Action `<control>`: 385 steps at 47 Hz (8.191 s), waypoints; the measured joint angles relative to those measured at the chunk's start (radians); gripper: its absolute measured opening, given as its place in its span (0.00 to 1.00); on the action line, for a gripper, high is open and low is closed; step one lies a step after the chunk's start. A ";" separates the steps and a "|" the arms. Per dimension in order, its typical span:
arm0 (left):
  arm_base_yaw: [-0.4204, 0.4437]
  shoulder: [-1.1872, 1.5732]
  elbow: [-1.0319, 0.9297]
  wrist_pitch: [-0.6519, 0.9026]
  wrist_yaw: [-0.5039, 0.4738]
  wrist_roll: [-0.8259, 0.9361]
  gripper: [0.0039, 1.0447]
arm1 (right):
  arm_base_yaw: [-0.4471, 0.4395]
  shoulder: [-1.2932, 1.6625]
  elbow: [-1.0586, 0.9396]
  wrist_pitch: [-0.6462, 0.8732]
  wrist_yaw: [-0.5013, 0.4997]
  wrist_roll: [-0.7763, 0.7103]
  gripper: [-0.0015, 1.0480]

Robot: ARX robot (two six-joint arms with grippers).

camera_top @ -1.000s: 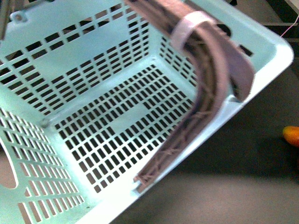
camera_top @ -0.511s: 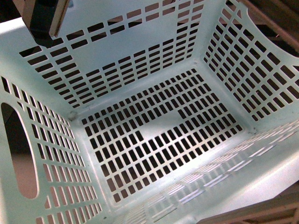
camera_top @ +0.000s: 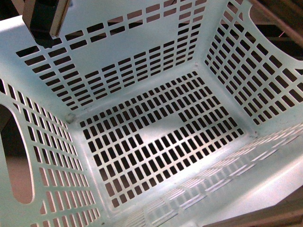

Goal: Pick apple with right arm and hold basket with left

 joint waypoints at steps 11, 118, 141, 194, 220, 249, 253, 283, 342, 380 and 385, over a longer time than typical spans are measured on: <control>0.000 -0.002 0.000 0.000 0.000 0.002 0.07 | -0.238 0.206 -0.056 0.248 -0.143 -0.041 0.91; 0.000 -0.002 0.000 0.000 -0.003 0.002 0.07 | -0.421 1.557 0.356 1.057 -0.296 -0.179 0.70; 0.000 -0.002 0.000 0.000 -0.003 0.002 0.07 | -0.100 0.707 0.447 0.685 -0.278 -0.069 0.70; 0.000 -0.002 0.000 -0.001 -0.005 0.003 0.07 | 0.231 0.560 0.389 0.557 -0.046 0.058 0.91; 0.000 -0.002 0.000 0.000 -0.008 0.005 0.07 | 0.080 0.326 0.162 0.719 -0.121 -0.154 0.79; 0.000 -0.002 0.000 0.000 -0.006 0.005 0.07 | -0.069 0.068 -0.101 0.855 -0.371 -0.391 0.02; 0.000 -0.002 0.000 0.000 -0.008 0.006 0.07 | -0.069 0.032 -0.115 0.836 -0.371 -0.391 0.02; 0.000 -0.002 0.000 0.000 -0.007 0.006 0.07 | -0.069 -0.192 -0.167 0.692 -0.371 -0.391 0.02; -0.005 0.000 0.006 -0.026 -0.120 0.003 0.07 | -0.069 -0.401 -0.167 0.478 -0.371 -0.392 0.91; 0.528 0.039 -0.195 0.170 -0.223 -0.270 0.07 | -0.069 -0.401 -0.167 0.478 -0.371 -0.393 0.91; 0.572 0.080 -0.213 0.205 -0.224 -0.291 0.07 | -0.069 -0.401 -0.167 0.478 -0.371 -0.393 0.91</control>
